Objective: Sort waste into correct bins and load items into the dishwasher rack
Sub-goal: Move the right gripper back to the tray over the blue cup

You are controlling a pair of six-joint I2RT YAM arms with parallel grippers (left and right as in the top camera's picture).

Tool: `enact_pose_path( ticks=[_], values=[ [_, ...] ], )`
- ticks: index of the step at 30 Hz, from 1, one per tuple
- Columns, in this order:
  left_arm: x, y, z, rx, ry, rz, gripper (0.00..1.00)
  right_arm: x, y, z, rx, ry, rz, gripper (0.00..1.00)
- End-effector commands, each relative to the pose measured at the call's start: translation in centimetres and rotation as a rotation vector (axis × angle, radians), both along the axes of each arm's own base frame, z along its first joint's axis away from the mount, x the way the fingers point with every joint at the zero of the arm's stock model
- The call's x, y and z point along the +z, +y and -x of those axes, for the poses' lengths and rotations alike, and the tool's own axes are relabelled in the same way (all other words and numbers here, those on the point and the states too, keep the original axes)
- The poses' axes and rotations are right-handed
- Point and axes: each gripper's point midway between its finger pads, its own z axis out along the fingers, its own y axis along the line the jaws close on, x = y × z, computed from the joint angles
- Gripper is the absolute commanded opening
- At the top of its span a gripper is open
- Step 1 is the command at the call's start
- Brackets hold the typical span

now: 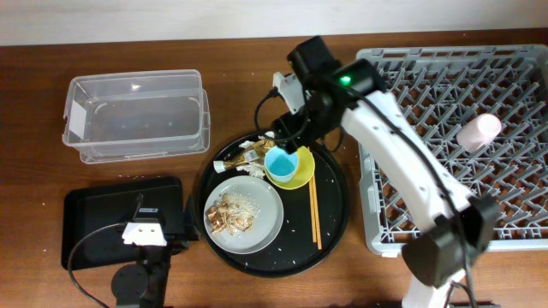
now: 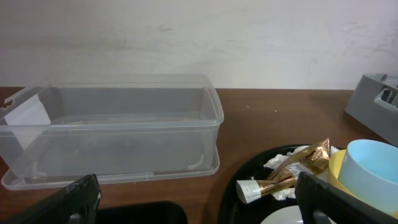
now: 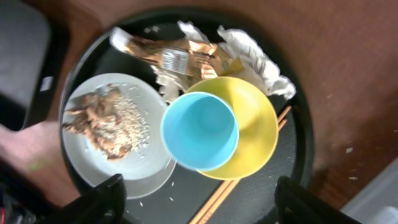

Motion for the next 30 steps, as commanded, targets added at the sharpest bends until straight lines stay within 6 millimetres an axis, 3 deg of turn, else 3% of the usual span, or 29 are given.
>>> enact_pose_path(
  ticks=[1,7,8,10,14,20,26,30],
  values=[
    [-0.2,0.0,0.0,-0.001,0.003,-0.015,1.0,-3.1,0.6,-0.1,-0.024,0.081,0.018,0.99],
    [-0.2,0.0,0.0,-0.001,0.003,-0.015,1.0,-4.0,1.9,0.5,0.002,0.121,-0.008,0.96],
    [-0.2,0.0,0.0,-0.001,0.003,-0.015,1.0,-3.9,2.4,0.6,0.012,0.117,-0.01,0.79],
    [-0.2,0.0,0.0,-0.001,0.003,-0.015,1.0,-4.0,3.1,1.0,0.032,0.113,-0.01,0.58],
    [-0.2,0.0,0.0,-0.001,0.003,-0.015,1.0,-4.9,4.0,1.1,0.031,0.051,0.088,0.46],
    [-0.2,0.0,0.0,-0.001,0.003,-0.015,1.0,-6.6,5.8,1.3,-0.009,-0.001,0.171,0.38],
    [-0.2,0.0,0.0,-0.001,0.003,-0.015,1.0,-8.9,5.0,0.6,-0.149,-0.067,0.331,0.37],
    [-0.2,0.0,0.0,-0.001,0.003,-0.015,1.0,-9.1,4.7,0.4,-0.186,-0.074,0.345,0.37]
  ],
)
